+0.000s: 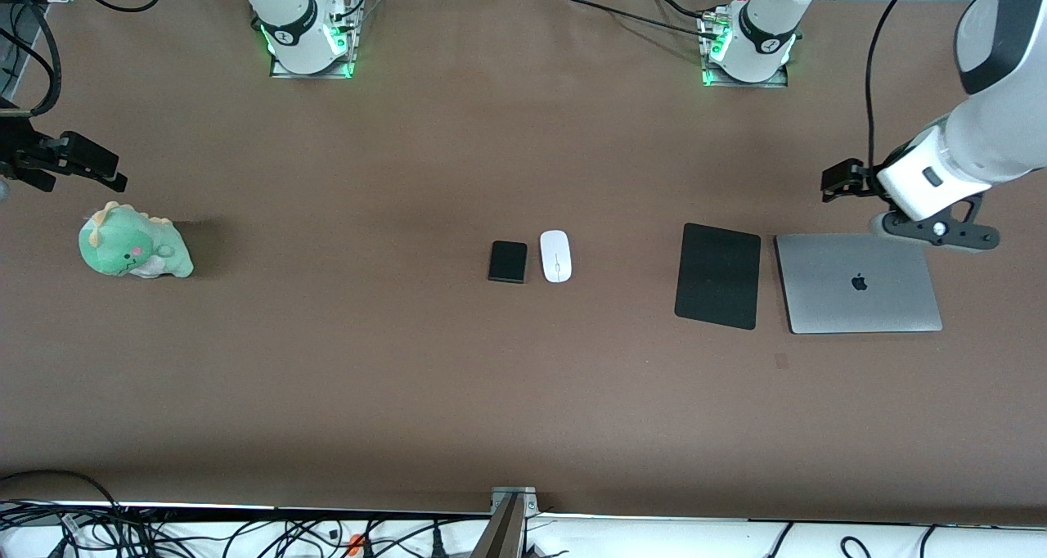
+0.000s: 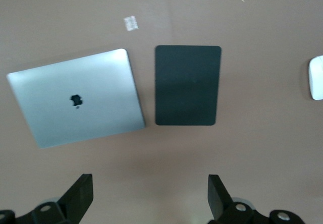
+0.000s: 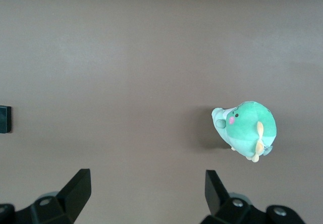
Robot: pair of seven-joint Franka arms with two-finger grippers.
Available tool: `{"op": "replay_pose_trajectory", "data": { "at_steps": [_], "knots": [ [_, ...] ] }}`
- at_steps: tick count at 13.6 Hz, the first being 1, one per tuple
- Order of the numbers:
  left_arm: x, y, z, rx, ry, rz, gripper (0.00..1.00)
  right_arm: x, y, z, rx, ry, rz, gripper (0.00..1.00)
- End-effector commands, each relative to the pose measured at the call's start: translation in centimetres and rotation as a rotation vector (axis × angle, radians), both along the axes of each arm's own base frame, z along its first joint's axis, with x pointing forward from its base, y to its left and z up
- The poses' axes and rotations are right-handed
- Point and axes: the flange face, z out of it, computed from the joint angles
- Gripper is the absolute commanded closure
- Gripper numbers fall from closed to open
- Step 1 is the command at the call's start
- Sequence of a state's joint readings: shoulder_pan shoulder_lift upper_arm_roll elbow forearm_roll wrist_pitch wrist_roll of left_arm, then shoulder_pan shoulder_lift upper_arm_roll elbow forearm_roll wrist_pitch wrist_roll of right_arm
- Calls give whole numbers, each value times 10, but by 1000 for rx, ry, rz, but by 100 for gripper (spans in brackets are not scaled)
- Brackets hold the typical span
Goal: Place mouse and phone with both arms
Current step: 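Reach the left gripper down toward the white mouse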
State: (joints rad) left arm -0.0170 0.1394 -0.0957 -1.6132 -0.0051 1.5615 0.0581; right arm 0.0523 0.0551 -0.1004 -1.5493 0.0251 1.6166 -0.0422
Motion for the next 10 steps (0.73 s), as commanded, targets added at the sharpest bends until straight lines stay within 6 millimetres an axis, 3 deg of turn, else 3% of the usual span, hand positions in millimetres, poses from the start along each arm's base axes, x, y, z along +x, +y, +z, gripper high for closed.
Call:
{"op": "replay_pose_trajectory", "data": {
  "at_steps": [1,4,6,7,9,10],
  "knots": [
    [6,-56,-28,-52,71,4,0,-2,2,3,6,7,17,0],
    [11,-121,-74,-65,94,-45,0,-3,4,1,7,21,20,0],
    [8,-169,-123,-64,125,-98,0,-3,4,0,7,22,17,0],
    [9,-191,-145,-57,121,-79,0,-3,3,-2,6,26,17,0],
    [1,-240,-169,-29,82,55,0,-4,4,-2,6,32,16,0],
    [-1,-255,-176,-24,60,127,0,-4,4,-3,8,41,17,0]
  ]
}}
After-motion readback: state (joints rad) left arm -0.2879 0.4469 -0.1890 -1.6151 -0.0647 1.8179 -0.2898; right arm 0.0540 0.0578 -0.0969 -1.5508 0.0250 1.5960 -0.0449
